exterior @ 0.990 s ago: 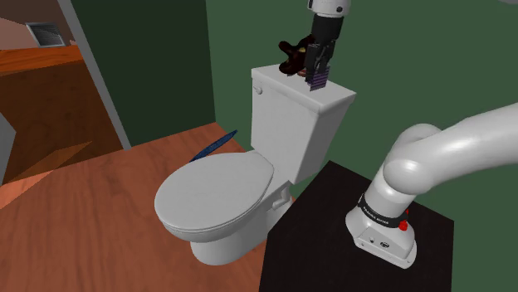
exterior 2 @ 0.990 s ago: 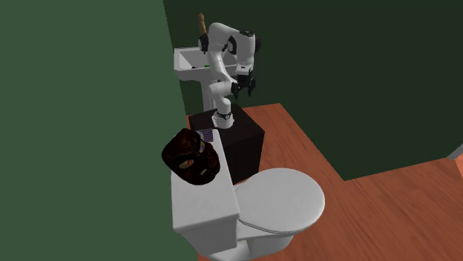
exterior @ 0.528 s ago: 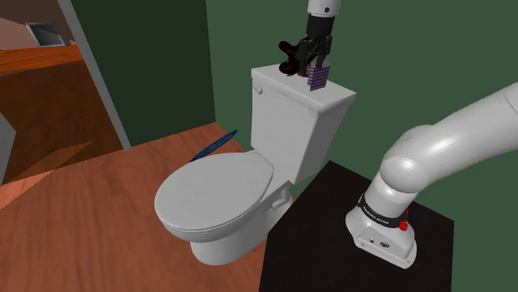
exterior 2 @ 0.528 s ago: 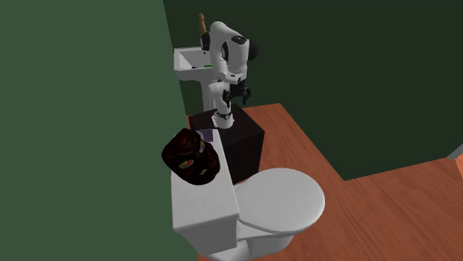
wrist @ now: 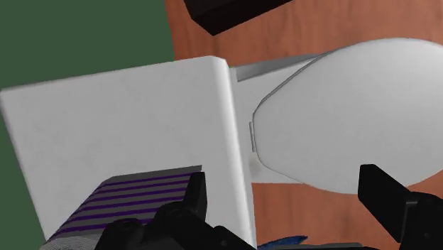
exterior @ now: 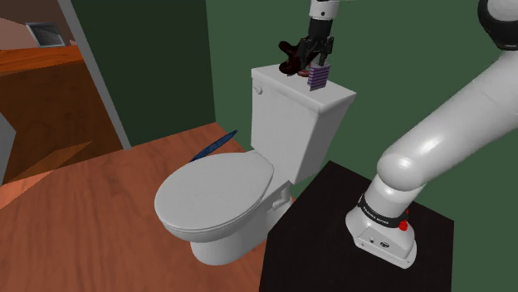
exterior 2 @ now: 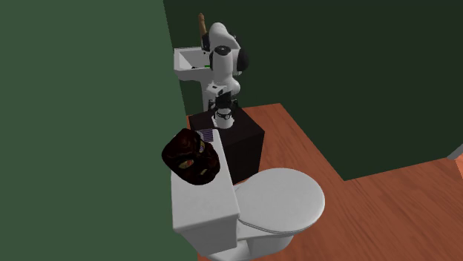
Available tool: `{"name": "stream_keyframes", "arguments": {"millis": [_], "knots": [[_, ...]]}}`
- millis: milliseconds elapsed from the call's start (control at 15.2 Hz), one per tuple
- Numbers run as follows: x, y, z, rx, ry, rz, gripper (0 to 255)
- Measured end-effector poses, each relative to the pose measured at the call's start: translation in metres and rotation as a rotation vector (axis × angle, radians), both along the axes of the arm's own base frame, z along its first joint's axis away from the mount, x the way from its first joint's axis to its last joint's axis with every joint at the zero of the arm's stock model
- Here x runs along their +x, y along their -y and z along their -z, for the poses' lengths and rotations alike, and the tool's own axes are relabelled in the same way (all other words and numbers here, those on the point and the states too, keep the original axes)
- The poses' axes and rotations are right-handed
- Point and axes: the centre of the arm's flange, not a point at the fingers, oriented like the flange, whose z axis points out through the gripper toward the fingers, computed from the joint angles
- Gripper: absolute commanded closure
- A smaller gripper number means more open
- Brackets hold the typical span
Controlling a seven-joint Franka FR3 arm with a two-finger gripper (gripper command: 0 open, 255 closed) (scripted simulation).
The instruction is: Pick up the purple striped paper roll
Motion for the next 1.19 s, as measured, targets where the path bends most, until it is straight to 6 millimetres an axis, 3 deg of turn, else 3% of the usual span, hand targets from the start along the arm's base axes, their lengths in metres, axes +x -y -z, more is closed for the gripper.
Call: {"name": "stream_keyframes", "arguments": {"millis": [792,1188], "knots": [[0.020,0.151,0.020,0.006,-0.006,0.319,0],[0.019,0.162,0.047,0.006,-0.006,0.340,0]]}}
